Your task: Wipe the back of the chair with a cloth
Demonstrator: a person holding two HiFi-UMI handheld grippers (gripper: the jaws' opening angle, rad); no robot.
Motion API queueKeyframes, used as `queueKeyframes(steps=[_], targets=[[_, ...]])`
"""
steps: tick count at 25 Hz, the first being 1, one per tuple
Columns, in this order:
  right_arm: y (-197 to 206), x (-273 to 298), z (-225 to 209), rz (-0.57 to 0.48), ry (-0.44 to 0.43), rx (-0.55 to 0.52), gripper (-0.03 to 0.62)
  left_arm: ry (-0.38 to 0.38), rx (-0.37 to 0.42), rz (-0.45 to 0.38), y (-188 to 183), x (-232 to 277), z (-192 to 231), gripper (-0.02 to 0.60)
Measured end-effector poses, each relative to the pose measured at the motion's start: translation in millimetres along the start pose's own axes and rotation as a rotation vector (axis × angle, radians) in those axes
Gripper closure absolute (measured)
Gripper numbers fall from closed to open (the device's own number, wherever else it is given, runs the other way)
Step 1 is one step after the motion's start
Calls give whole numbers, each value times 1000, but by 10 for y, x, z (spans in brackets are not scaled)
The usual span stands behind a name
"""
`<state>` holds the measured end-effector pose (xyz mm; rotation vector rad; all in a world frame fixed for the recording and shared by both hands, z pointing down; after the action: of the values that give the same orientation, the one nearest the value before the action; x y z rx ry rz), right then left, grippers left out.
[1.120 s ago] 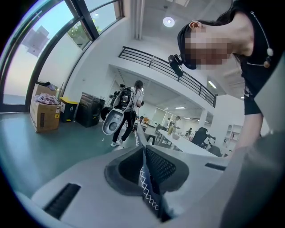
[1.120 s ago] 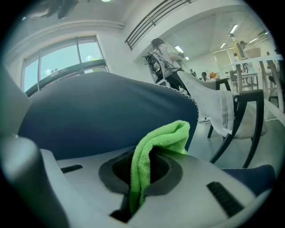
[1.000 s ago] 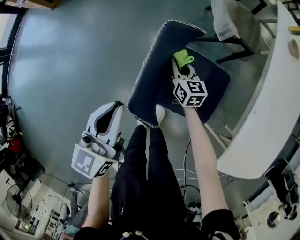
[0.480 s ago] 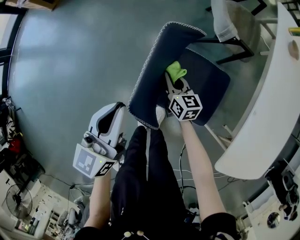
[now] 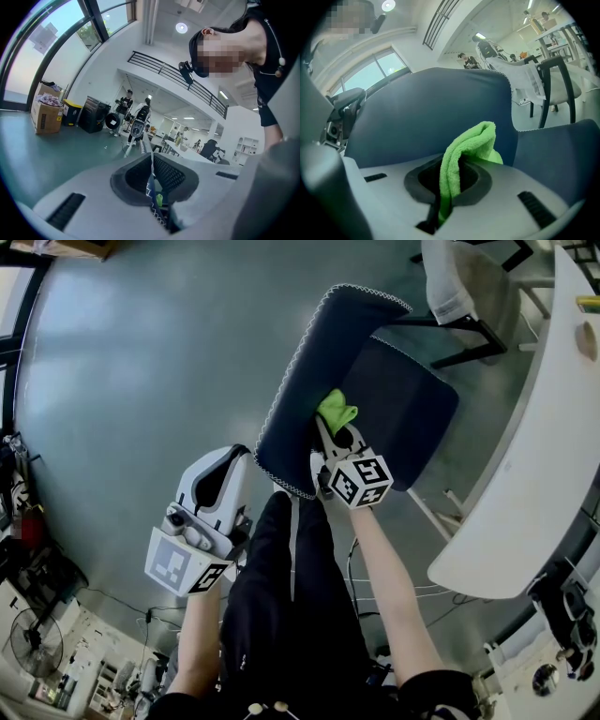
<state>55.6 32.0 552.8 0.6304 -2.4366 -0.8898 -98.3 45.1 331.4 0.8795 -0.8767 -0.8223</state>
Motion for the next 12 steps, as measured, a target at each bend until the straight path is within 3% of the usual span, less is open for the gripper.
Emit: queueKeyframes(steps=[12], targets=[[414, -175, 219, 85, -38, 38, 576, -2, 10, 0, -1, -26, 14, 569]])
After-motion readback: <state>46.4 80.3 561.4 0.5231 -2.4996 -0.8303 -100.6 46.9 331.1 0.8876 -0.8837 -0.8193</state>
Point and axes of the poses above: the fingertips, and each gripper's own axes: x forward along the fingers, z to its left, y out of its underside, the point moved 4 cm from there along -x, backward along the fingers, and after that the axes turned 15 degrees about -y, right-handed, at the moved point
